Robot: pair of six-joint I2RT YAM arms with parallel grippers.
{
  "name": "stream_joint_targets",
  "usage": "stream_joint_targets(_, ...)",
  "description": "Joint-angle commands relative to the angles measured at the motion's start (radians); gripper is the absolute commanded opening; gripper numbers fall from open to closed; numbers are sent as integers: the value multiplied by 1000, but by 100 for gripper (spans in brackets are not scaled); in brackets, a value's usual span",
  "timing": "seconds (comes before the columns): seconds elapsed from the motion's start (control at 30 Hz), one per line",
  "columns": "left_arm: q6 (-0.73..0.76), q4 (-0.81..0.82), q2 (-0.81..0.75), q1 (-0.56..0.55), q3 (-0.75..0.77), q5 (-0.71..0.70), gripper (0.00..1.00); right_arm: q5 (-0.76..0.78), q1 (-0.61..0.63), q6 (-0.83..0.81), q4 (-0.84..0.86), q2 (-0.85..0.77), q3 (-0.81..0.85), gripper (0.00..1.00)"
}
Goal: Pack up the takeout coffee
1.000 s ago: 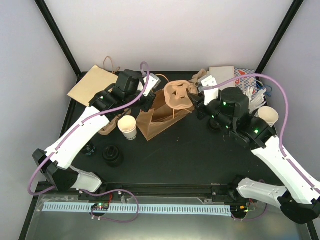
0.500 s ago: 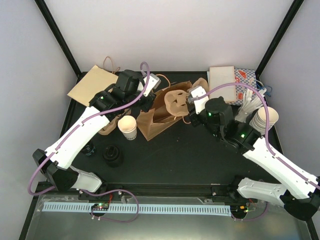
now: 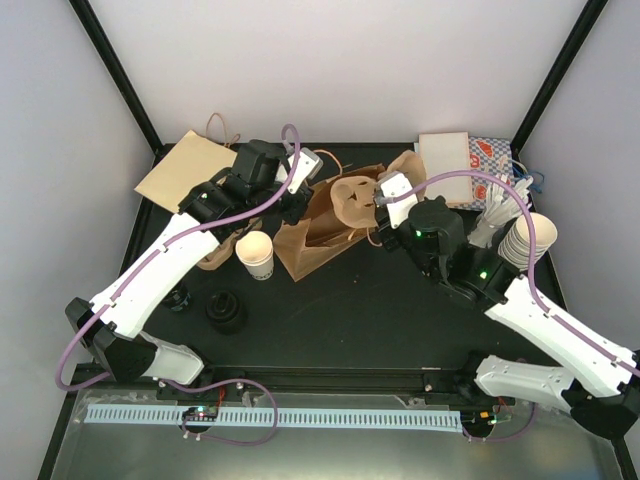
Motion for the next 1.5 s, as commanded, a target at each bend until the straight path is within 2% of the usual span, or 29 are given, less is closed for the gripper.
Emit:
stream_joint_targets(0.0, -3, 21, -27, -8, 32, 27, 2, 84, 6, -72, 112, -23, 35, 35)
stream_joint_targets(0.23, -3, 20, -33, -10, 30, 24, 2, 100, 6, -128, 162, 3, 54, 35)
stream_joint_targets(0.47, -3, 15, -36, -10, 30, 17, 2, 80, 19, -106, 157, 13, -3, 35)
stream_joint_targets(0.73, -19, 23, -33, -12, 35, 26, 1, 79, 78, -56, 157, -8, -103, 34)
stream_joint_targets(1.07, -34, 22, -22, -26, 49, 36, 2, 144, 165, -37, 121, 27, -131, 34)
stream_joint_targets(1.47, -44, 16, 1, -66, 71, 18, 1, -14, 180, 173, -33, 74, -21, 35)
